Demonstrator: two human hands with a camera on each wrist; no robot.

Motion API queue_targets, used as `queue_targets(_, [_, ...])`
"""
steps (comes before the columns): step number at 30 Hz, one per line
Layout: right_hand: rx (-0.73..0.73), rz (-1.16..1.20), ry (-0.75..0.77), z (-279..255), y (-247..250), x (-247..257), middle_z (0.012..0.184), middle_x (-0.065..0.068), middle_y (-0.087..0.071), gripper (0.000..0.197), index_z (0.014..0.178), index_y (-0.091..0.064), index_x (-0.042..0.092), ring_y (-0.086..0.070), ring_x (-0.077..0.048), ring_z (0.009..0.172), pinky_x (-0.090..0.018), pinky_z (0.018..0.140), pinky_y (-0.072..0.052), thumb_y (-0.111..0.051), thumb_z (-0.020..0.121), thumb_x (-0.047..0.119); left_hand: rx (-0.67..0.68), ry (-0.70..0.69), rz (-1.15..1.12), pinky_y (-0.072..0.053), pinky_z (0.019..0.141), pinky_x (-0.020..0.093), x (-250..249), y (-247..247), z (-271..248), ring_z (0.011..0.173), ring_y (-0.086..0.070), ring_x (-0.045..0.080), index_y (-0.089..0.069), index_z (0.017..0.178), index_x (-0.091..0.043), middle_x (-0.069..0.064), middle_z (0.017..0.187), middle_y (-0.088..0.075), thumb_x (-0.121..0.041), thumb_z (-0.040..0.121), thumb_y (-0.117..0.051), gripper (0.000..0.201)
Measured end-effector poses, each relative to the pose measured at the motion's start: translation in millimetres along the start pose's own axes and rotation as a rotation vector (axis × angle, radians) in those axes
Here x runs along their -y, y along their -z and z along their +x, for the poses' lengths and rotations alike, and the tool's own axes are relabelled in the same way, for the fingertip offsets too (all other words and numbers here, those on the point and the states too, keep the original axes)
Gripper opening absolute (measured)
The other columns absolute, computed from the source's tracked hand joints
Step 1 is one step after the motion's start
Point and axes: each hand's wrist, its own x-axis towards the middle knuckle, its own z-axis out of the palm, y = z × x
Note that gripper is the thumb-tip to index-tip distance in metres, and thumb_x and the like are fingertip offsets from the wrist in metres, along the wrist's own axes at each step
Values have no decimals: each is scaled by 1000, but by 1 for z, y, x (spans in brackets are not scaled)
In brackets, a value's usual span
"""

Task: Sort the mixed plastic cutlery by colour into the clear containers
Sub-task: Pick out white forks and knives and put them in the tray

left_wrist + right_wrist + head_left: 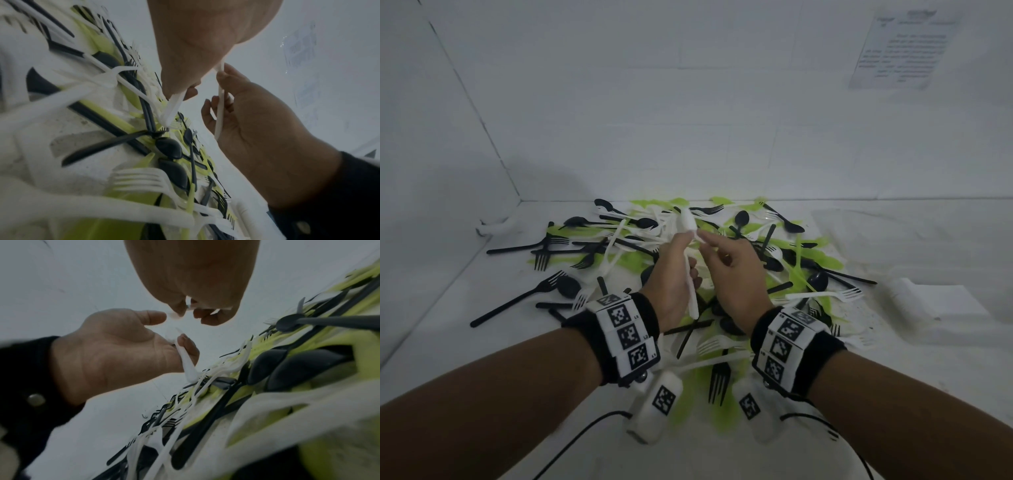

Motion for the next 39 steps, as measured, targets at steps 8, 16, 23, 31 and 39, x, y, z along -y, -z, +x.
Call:
queue_targets(8, [411,116,-58,-5,-14,9,87,9,-74,28,119,-75,22,-67,-6,76,-27,78,-54,-51,105,15,-118,-14,37,-53,89,36,2,29,9,116,-65,24,-54,132,-7,16,128,-64,-36,109,-37,41])
queue_targets(16, [332,-360,11,10,-6,3,103,6,-65,26,123,-67,23,-59,-9,96,-31,85,-46,-54,102,27,-273,-266,615,-42,62,34,-25,59,3,69,-51,20,-54,106,-12,2,81,-52,-43,104,-42,34])
queue_targets(23, [879,-938,-217,24,14,-27,168,-13,-12,98,158,3,49,-7,-35,155,-58,122,-19,-50,84,83,267,-194,1742,-53,82,37,-32,106,-13,93,-57,17,-49,119,-27,-7,103,-51,-80,78,-62,68])
queue_targets(31, [841,-837,-188,36,-3,-26,159,-10,-36,96,149,-31,55,-27,-35,149,-61,118,-21,-29,66,102,315,-161,1732,-48,81,38,-22,115,-3,92,-51,14,-41,100,-33,-7,101,-43,-80,81,-55,53])
queue_targets(39, [671,-815,-61,43,-19,-22,110,3,-49,44,102,-65,38,-48,-26,119,-52,108,-36,-43,91,74,117,-469,1468,-39,58,25,-45,141,-1,68,-53,10,-53,87,-27,-6,81,-56,-37,98,-63,19])
